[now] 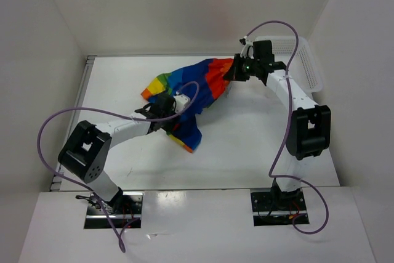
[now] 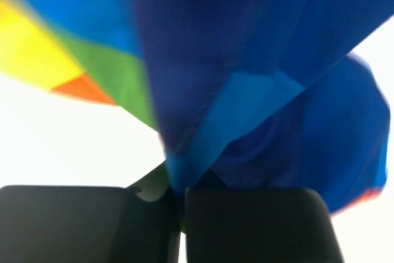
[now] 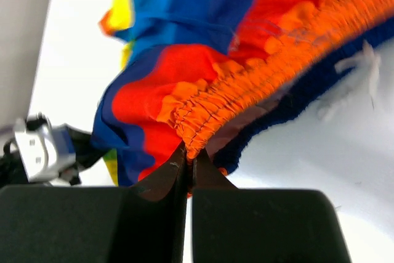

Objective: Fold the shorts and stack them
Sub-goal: Flatten the shorts out

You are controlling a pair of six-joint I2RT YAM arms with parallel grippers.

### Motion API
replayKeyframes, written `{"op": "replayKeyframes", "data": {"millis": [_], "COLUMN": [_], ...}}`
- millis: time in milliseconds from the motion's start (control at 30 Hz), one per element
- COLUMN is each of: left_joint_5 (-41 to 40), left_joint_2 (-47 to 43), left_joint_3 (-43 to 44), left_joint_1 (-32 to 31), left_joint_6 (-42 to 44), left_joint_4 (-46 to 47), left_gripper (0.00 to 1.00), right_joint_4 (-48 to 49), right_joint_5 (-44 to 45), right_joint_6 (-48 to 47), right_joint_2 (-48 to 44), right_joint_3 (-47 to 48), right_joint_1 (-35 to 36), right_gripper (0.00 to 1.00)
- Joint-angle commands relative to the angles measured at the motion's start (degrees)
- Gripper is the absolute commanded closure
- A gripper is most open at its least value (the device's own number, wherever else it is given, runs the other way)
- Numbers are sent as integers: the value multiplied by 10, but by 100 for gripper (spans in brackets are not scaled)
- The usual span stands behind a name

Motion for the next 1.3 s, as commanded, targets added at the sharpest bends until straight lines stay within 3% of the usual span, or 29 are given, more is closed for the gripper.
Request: {"op": "replayKeyframes", "data": {"millis": [0, 200, 367, 600, 733, 900, 1033, 1167, 1267], "left_joint_5": [-142, -169, -174, -226, -251, -258, -240, -203, -203], "left_joint_2": [3, -31, -111, -179, -210, -224, -217, -201, -162], "left_joint_3": [46, 247, 255, 268, 332, 422, 436, 355, 323], "left_joint_1": [71, 174, 180, 192, 225, 238, 238, 232, 232], "left_joint_6": [2, 2, 2, 2, 2, 2, 2, 2, 2], "left_joint_4": [101, 68, 34, 65, 136, 162, 120, 80, 79], "left_gripper": [100, 100, 100, 100, 100, 100, 100, 100, 100], "right_joint_4": [33, 21, 3, -30, 7, 69, 75, 76, 76], "right_joint_5": [1, 38, 14, -145, -273, -345, -295, -203, -125], "right_joint_6": [-14, -72, -113, -119, -43, 43, 62, 54, 48], "right_joint_2": [1, 23, 11, -9, -38, -77, -77, -39, 36], "right_joint_3": [93, 228, 287, 408, 415, 432, 435, 415, 466], "right_joint_1": [2, 2, 2, 2, 2, 2, 2, 2, 2], "right_gripper": [100, 100, 100, 100, 100, 100, 100, 100, 100]}}
